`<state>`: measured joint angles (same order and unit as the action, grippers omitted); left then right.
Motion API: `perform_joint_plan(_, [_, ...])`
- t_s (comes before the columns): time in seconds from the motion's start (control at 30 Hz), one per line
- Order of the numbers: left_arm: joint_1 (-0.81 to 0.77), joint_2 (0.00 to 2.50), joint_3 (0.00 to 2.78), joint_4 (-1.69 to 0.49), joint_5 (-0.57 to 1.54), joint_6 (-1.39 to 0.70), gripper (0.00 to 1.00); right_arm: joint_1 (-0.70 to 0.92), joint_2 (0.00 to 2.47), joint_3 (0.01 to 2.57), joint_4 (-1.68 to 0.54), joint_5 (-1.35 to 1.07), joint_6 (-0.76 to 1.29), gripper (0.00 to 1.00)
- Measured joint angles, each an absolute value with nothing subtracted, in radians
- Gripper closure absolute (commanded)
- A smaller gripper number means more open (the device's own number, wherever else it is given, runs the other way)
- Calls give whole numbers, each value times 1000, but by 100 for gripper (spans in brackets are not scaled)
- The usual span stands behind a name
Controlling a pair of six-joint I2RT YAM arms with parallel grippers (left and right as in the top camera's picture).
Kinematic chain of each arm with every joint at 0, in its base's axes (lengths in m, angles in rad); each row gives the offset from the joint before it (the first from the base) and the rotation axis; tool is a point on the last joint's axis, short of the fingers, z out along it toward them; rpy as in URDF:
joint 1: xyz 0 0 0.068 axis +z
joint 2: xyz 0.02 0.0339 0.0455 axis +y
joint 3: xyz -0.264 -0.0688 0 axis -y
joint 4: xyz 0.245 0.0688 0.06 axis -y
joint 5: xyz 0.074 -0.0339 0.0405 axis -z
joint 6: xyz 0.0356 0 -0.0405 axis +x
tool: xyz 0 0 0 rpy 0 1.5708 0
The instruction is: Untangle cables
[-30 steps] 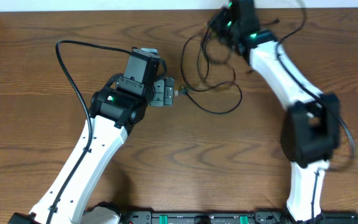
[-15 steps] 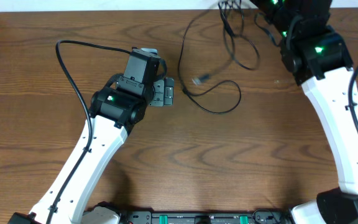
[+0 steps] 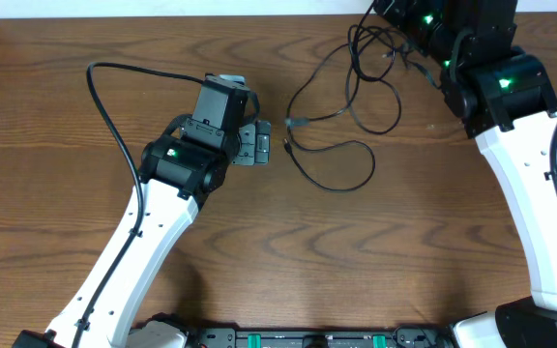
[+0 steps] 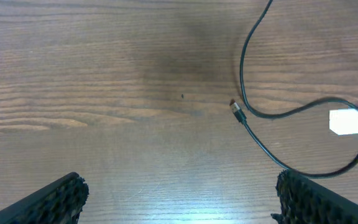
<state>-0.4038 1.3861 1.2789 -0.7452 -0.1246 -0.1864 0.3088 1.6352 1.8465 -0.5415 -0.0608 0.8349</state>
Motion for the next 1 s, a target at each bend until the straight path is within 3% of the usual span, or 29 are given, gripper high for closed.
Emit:
perform_joint_plan(0.53, [-404, 1386, 1279, -745, -107, -189, 2, 309, 1635, 1847, -682, -83, 821, 99])
perform_joint_plan(0.77, [-404, 1389, 1279, -714, 193, -214, 2, 309, 1635, 1847, -692, -111, 812, 99])
perform_joint_plan(1.0, [-404, 1405, 1279, -682, 443, -214, 2, 309, 1634, 1847, -725, -307, 702, 99])
